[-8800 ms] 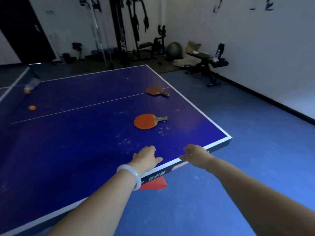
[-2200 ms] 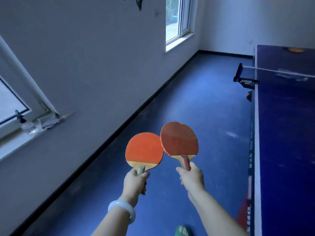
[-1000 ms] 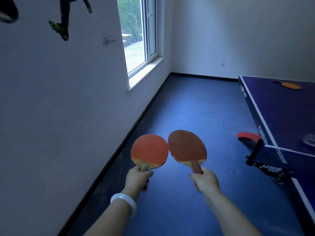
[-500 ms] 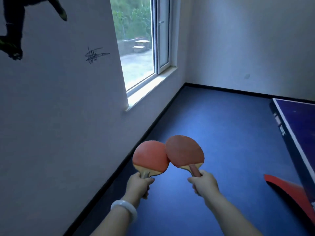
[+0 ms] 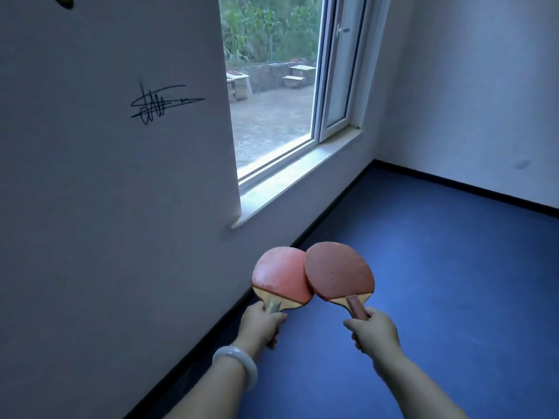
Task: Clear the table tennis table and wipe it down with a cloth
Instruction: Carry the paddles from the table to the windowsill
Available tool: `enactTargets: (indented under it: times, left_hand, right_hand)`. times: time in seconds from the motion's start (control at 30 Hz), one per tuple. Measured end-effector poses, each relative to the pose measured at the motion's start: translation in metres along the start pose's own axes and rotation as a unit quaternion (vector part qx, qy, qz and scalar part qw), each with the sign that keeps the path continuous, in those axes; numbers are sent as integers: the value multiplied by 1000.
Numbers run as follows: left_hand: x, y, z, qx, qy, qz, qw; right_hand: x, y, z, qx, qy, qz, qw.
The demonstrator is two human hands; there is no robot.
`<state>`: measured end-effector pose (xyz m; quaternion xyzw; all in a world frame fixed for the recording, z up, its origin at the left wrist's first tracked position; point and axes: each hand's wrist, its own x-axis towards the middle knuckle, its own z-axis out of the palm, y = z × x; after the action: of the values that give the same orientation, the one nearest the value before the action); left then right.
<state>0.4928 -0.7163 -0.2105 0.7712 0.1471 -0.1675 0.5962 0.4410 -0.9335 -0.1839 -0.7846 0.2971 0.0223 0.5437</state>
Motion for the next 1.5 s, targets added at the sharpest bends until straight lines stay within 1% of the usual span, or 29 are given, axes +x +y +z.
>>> enactTargets:
  times: [0.17,0.37,0.5,0.6,0.67,0.8,0.97,1.07,1.37,1.5]
  left_hand:
    - [98,67,11,10,0,2,1000]
    - [190,119,21,17,25,-9,999]
    - [255,145,34,3,61,-28,998]
    - [306,165,50,-27,103,-48,993]
    - [334,179,61,-47,135,-67,987]
    - [370,199,80,-74,177,-101,976]
    - [401,207,90,-89,210,-144,963]
    - [431,211,84,-107,224,-162,955]
    - [526,202,55,-160,231,-197,939]
    - [550,193,42,-181,231,-222,930]
  right_hand:
    - [109,-58,2,-21,14,-6,1000]
    - [218,-107,20,-19,-7,1,1000]
    - [303,-137,38,-39,-53,-5,998]
    - [377,-160,49,-53,-101,-20,993]
    - [425,-176,54,-84,-132,-35,987]
    - [494,-207,64,-139,-192,-60,970]
    - [543,-230,95,-188,-263,-63,944]
    - [566,-243,119,-221,-292,-73,928]
    - [624,-284,192,-301,-326,-87,892]
    - [642,-287,234,-321,-349,-88,876]
